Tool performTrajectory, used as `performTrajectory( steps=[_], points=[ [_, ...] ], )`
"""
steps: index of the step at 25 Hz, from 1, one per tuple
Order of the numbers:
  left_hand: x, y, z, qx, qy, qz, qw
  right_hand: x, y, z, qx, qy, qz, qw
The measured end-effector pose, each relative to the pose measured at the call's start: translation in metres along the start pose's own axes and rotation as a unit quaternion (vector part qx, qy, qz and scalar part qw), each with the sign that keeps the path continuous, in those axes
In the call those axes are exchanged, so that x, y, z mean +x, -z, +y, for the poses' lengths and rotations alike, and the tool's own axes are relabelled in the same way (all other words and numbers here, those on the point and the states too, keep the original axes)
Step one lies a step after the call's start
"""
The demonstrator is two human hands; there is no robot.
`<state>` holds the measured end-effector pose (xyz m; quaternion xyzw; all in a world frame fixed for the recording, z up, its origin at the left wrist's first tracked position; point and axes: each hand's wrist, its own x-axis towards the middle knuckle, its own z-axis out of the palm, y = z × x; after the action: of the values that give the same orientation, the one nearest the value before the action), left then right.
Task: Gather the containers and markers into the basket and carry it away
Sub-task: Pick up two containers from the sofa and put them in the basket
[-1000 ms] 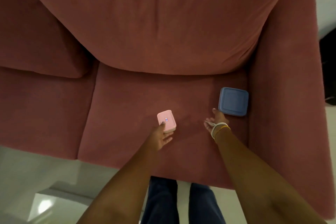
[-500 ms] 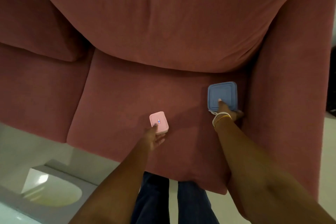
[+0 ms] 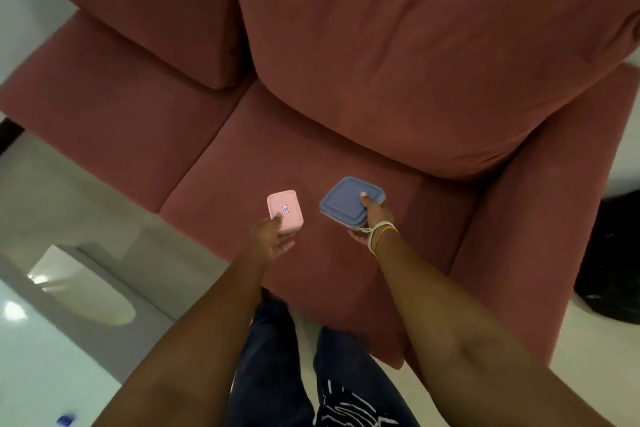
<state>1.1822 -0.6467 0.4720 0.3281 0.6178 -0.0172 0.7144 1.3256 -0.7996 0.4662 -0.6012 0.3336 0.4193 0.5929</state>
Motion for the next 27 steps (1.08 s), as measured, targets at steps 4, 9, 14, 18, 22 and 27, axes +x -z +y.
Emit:
performTrajectory(
  steps=[4,9,14,18,22,27],
  points=[
    [-0.012,0.064,0.007,-0.049,-0.004,0.004,0.999,-0.022,-0.052,0.026,-0.051,-0.008,-0.041,0.998],
    [-0.023,0.16,0.02,-0.114,-0.012,0.02,0.993,-0.051,-0.135,0.087,-0.133,-0.048,-0.082,0.987],
    [-0.026,0.286,0.029,-0.174,0.001,0.042,0.984,-0.084,-0.238,0.159,-0.195,-0.06,-0.097,0.974],
    [-0.033,0.386,0.039,-0.244,-0.005,0.078,0.967,-0.116,-0.332,0.223,-0.28,-0.04,-0.137,0.949],
    [-0.038,0.475,0.045,-0.324,-0.01,0.121,0.938,-0.145,-0.424,0.275,-0.376,0.004,-0.183,0.908],
    [-0.036,0.568,0.048,-0.441,-0.021,0.16,0.883,-0.166,-0.522,0.33,-0.472,0.049,-0.233,0.849]
  ],
)
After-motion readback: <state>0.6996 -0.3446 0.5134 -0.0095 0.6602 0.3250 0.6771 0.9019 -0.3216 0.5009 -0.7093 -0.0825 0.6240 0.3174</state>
